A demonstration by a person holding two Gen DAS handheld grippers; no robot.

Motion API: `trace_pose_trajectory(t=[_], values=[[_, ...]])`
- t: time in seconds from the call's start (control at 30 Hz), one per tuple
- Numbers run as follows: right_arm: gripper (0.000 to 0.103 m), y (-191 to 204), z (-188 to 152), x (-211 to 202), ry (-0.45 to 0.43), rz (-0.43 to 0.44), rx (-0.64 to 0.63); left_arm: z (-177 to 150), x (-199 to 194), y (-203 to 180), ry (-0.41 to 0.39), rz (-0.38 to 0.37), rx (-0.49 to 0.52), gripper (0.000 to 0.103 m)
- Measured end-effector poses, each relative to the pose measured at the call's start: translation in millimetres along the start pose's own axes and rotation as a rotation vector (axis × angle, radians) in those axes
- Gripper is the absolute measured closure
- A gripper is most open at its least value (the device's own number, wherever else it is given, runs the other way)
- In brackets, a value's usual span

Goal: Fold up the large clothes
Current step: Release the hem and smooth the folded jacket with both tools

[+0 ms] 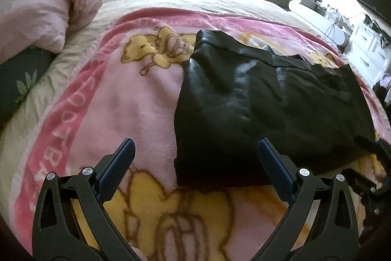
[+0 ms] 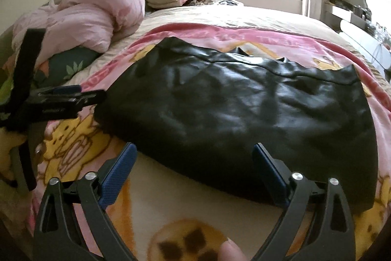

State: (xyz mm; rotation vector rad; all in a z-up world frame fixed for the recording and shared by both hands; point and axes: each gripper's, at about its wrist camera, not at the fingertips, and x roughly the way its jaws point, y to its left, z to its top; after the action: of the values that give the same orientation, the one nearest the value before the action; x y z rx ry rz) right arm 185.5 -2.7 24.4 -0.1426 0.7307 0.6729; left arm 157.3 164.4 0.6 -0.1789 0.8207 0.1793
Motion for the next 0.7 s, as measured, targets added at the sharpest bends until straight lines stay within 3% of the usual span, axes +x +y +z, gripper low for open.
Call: trace_pose_trajectory(t=[0.07,0.17,0.33,0.43,0.6,0.67,0.7], values=[[0.032,-0.6,3.0,-4.7,-0.029,-0.027,-0.004,2.7,7.4,4.1,0.007,-0.029,-0.035,0.009],[0.033,-12.6,5.4,-6.8,-0.043,-0.072,0.048,7.3,25.0,7.8,0.026,-0.076,-0.088,0.009],[0.041,-40.1,-11.0,29.4,0.136,-0.064,0.157,14.9,54.7,3.4,0.060,-0.096,-0.104,0.009],[0.041,-41.8,-20.4,39.1,0.137,-0.066,0.159,16.2,69.0,3.1,0.074,-0.125,-0.125,0.009],[0.040,-39.8,-21.4,37.8,0.139,-0.072,0.158,9.9,83.2,13.3,0.086,-0.236,-0.214,0.010],[0.041,-41.4,-12.4,31.7,0.149,-0.055,0.172,9.9,81.0,12.4,0.082,-0.271,-0.218,0.028],[0.042,-44.4,-4.0,26.5,0.135,-0.034,0.193,10.3,77.7,10.0,0.076,-0.269,-0.213,0.029]])
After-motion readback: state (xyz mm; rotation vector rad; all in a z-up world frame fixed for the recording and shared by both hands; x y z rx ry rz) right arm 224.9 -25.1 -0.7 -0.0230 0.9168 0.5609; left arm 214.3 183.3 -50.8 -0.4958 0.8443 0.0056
